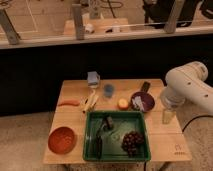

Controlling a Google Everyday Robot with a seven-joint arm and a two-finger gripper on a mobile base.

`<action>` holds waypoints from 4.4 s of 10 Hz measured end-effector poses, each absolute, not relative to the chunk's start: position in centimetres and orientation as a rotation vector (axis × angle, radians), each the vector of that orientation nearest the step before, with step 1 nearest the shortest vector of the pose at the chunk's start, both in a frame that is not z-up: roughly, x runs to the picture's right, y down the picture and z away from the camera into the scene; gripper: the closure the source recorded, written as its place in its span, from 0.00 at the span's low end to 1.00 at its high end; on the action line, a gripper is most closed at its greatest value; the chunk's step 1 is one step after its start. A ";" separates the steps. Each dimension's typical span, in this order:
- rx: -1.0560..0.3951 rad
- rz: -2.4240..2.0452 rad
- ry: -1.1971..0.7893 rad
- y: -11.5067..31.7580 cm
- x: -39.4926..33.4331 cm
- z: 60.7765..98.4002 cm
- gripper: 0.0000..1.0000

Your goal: Place apple in plastic cup

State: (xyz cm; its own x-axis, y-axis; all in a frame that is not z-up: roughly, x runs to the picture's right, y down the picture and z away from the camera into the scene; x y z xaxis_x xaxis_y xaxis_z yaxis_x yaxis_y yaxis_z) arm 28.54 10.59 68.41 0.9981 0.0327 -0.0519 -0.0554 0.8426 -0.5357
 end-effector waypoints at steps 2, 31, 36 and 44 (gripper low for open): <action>-0.567 0.047 0.041 10.6 28.5 68.4 0.20; -0.521 -0.095 -0.178 4.6 24.0 73.9 0.20; -0.526 -0.120 -0.241 3.2 22.0 75.6 0.20; -0.404 -0.218 -0.193 1.9 19.2 76.8 0.20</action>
